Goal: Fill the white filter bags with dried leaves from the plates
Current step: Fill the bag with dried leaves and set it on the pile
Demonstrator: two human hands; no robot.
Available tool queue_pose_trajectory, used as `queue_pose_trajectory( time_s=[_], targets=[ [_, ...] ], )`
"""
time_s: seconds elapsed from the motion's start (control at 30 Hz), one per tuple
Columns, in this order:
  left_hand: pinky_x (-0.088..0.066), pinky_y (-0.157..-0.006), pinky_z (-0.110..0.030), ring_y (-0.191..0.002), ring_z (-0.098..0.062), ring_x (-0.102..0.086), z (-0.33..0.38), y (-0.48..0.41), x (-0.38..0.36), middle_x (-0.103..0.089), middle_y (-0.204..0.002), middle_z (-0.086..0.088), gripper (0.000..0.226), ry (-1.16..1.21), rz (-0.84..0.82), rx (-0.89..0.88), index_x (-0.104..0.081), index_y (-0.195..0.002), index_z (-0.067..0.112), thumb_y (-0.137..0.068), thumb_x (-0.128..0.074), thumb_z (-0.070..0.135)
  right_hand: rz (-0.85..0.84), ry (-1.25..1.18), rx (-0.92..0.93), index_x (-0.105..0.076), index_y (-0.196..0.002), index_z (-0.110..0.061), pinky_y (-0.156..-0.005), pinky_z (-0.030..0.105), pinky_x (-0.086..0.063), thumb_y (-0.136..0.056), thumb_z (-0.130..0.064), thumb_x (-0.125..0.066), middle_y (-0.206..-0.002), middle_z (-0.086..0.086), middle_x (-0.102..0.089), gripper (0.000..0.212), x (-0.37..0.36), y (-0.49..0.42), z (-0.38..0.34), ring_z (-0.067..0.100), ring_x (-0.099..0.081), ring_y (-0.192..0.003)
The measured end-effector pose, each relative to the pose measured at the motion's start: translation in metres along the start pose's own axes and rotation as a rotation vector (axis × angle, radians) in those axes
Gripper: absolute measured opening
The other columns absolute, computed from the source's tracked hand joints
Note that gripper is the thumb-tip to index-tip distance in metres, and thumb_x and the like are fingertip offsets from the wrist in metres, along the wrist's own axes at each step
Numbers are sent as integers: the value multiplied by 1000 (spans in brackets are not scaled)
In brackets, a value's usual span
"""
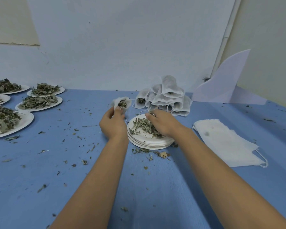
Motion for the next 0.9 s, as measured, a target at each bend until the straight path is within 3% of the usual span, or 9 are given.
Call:
queue_pose_trajectory(
  time_s=[0.13, 0.2, 0.27, 0.37, 0.47, 0.53, 0.67, 0.8, 0.9],
  targets=[
    [-49, -64, -12, -83, -10, -66, -6, 6, -2, -69, -96, -8, 17, 58, -13, 75, -67, -107, 6, -94, -57, 12, -6, 4, 69, -61, -97, -5, -80, 37, -41, -103, -36, -32, -93, 9, -63, 43, -6, 11, 1, 27, -56, -93],
    [-50, -68, -15, -88, -12, -66, -6, 8, -3, -69, -96, -9, 13, 75, -19, 99, -66, -104, 9, -94, -57, 11, 67, -11, 93, -46, -66, -12, -64, 35, -34, -103, -35, -33, -64, 2, -50, 45, -6, 16, 3, 18, -48, -66],
    [-51, -70, -16, -87, -11, -66, -5, 10, -3, -69, -93, -8, 9, 95, -30, 103, -63, -100, 12, -94, -56, 10, 201, -39, 106, -41, -61, -16, -62, 34, -33, -102, -33, -35, -60, 0, -47, 44, -1, 18, 5, 15, -44, -60],
    [-52, -72, -16, -84, -7, -66, -3, 11, -5, -68, -85, -2, 6, 121, -47, 105, -60, -95, 14, -94, -56, 9, 291, -44, 99, -64, -109, -17, -87, 36, -41, -99, -33, -39, -113, 2, -63, 31, 3, 9, 8, 19, -54, -107],
    [-51, -79, -20, -86, -8, -66, -5, 12, -8, -67, -86, -1, 7, 104, -60, 96, -58, -93, 14, -97, -53, 11, 89, -54, 70, -39, -144, -20, -111, 38, -25, -98, -43, -39, -154, -1, -30, 51, -6, 0, 3, 19, -25, -141],
    [-51, -82, -22, -87, -8, -66, -6, 12, -11, -66, -87, 1, 7, 90, -76, 87, -55, -100, 12, -99, -48, 12, -27, -109, 50, -44, -138, -17, -107, 38, -29, -98, -48, -38, -147, 2, -40, 51, -15, -2, -1, 22, -35, -135],
    [-49, -82, -23, -94, -14, -66, -10, 12, -17, -63, -85, 6, 10, 91, -115, 106, -51, -104, 12, -101, -42, 13, -22, -148, 74, -56, -101, -13, -82, 36, -43, -95, -50, -42, -99, 0, -60, 40, -24, 0, -3, 22, -56, -96],
    [-51, -69, -19, -91, -11, -66, -10, 15, -18, -62, -86, 8, 10, 103, -139, 155, -50, -104, 14, -102, -40, 14, -78, -157, 128, -37, -144, -22, -105, 34, -34, -89, -49, -53, -147, -1, -39, 62, -23, 3, -4, 17, -39, -133],
    [-48, -85, -27, -95, -15, -66, -10, 15, -18, -61, -90, 5, 11, 158, -157, 187, -49, -105, 12, -102, -38, 11, -155, -99, 159, -30, -148, -28, -116, 41, -22, -89, -38, -53, -157, 0, -23, 64, -22, 5, -10, 16, -20, -145]
  ],
)
Point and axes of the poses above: each hand's wrist, its own y-axis away from the middle knuckle, its own x-axis out of the back of the hand, z = x × y, the point moved 3 cm from there along -y, towards the middle knuckle
